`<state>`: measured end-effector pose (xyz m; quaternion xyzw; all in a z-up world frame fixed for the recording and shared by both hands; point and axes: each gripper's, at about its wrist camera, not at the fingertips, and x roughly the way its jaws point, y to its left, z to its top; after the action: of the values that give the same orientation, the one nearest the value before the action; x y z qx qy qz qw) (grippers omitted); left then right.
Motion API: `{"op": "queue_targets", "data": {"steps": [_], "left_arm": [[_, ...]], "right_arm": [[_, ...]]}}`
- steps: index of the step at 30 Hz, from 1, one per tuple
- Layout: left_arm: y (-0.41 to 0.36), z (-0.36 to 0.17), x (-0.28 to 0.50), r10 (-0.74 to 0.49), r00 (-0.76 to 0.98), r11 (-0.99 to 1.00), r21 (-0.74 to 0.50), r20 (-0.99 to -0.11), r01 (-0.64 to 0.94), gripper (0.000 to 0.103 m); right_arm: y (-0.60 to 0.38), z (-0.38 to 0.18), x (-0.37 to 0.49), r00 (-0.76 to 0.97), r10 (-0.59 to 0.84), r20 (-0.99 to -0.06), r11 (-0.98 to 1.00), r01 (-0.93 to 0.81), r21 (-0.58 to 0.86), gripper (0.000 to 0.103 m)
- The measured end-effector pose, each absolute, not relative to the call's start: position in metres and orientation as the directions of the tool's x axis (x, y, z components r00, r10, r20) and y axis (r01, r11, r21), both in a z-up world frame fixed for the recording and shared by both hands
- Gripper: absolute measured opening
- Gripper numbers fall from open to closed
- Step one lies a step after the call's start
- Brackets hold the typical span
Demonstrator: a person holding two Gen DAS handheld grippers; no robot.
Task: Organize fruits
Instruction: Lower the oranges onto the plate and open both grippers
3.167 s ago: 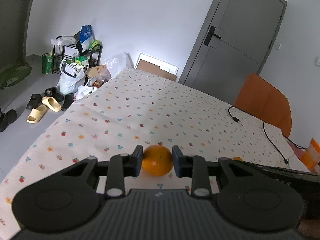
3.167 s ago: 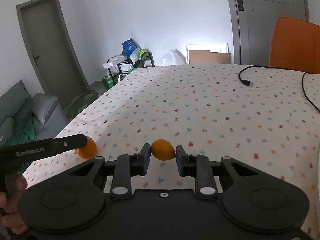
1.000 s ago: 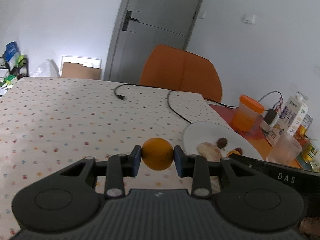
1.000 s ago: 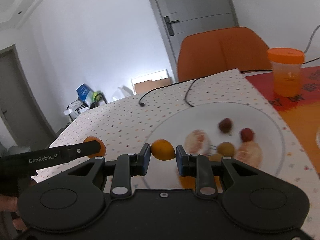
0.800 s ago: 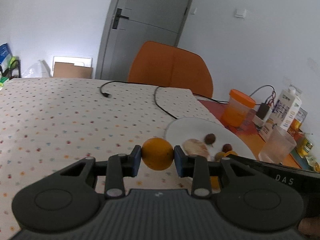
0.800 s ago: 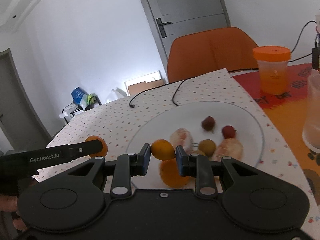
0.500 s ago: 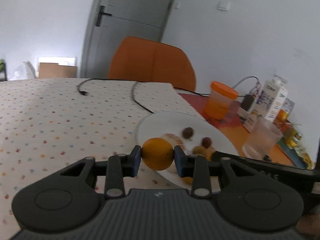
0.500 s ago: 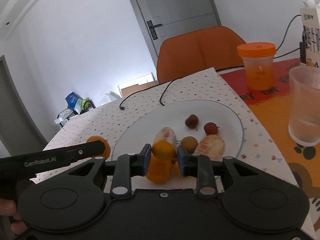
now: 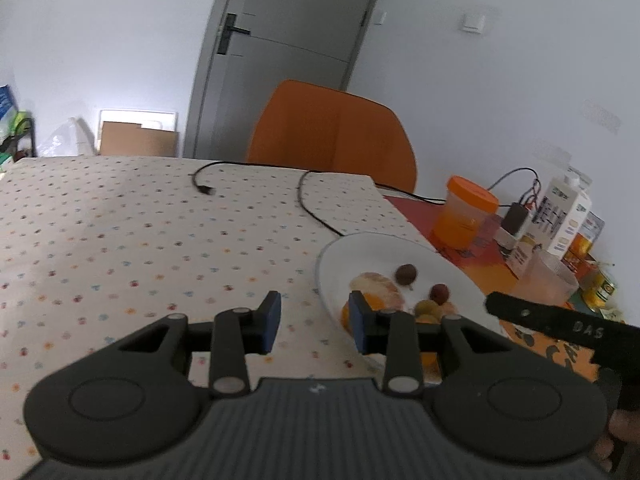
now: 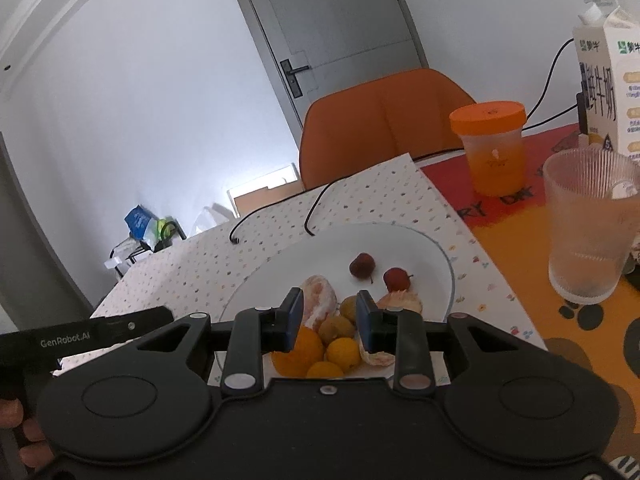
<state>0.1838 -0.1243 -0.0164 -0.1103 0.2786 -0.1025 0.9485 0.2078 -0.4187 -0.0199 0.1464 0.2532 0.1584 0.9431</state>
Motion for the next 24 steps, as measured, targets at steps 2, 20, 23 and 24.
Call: {"op": "queue_targets", "data": {"steps": [2,20,23,24], "left_arm": [[-0.118,-0.014,0.180,-0.243,0.828,0.957,-0.263,-0.506,0.121,0.039],[-0.073,0.006,0.128,-0.173,0.860,0.973,-0.217,-0.481,0.075,0.076],[-0.066,0.009,0.119,-0.160,0.862,0.975,-0.213,-0.482,0.062,0.083],[-0.065,0.009,0.117,-0.156,0.859,0.976,-0.211,-0.487,0.057,0.087]], "right_arm": [[-0.418,-0.018,0.206,0.823,0.372,-0.430,0.908,-0.226,0.353,0.031],[-0.387,-0.001,0.176,0.808,0.405,-0.428,0.906,-0.292,0.305,0.056],[-0.382,0.001,0.170,0.806,0.410,-0.426,0.906,-0.304,0.295,0.060],[-0.381,0.001,0.168,0.805,0.413,-0.426,0.905,-0.309,0.293,0.062]]}}
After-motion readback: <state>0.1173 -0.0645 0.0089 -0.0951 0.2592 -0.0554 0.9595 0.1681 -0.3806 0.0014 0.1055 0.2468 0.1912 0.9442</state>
